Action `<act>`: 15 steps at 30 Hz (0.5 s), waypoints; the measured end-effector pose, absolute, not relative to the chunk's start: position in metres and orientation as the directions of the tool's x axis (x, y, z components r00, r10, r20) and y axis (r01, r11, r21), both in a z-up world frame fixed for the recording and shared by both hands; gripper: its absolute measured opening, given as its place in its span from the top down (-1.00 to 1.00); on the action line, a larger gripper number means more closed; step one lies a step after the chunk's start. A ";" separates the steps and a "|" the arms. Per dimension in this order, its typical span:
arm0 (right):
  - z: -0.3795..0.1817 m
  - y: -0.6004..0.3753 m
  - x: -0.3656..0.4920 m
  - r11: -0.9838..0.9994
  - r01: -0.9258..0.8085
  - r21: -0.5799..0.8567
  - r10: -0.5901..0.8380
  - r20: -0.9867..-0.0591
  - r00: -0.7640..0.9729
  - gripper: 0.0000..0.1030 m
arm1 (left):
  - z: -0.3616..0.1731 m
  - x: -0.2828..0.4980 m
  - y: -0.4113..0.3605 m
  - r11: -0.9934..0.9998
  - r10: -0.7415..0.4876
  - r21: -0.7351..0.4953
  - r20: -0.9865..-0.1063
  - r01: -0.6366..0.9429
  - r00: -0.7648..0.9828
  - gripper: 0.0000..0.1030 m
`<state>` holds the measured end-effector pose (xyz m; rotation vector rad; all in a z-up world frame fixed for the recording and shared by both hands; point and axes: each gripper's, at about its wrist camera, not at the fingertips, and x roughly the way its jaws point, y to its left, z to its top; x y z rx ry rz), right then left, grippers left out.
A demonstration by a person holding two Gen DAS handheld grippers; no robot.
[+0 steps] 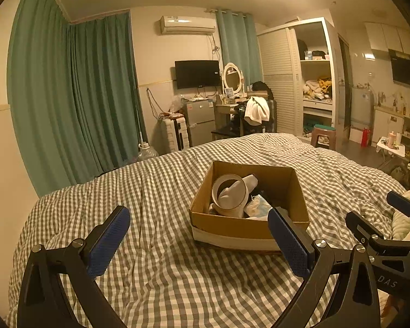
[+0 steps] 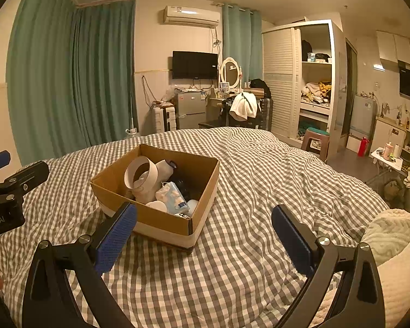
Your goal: Organize objects
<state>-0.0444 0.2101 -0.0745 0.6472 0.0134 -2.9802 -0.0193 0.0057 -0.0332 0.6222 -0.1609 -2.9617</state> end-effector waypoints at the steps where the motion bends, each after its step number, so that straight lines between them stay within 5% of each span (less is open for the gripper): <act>1: -0.075 0.210 -0.044 -0.996 0.091 0.012 -0.088 -0.415 -0.906 -0.93 | -0.033 -0.019 0.006 -0.988 -0.131 0.129 -0.394 0.086 -0.910 -1.00; 15: -0.077 0.211 -0.045 -0.996 0.092 0.011 -0.088 -0.422 -0.902 -0.93 | -0.034 -0.019 0.003 -0.987 -0.139 0.131 -0.393 0.094 -0.909 -1.00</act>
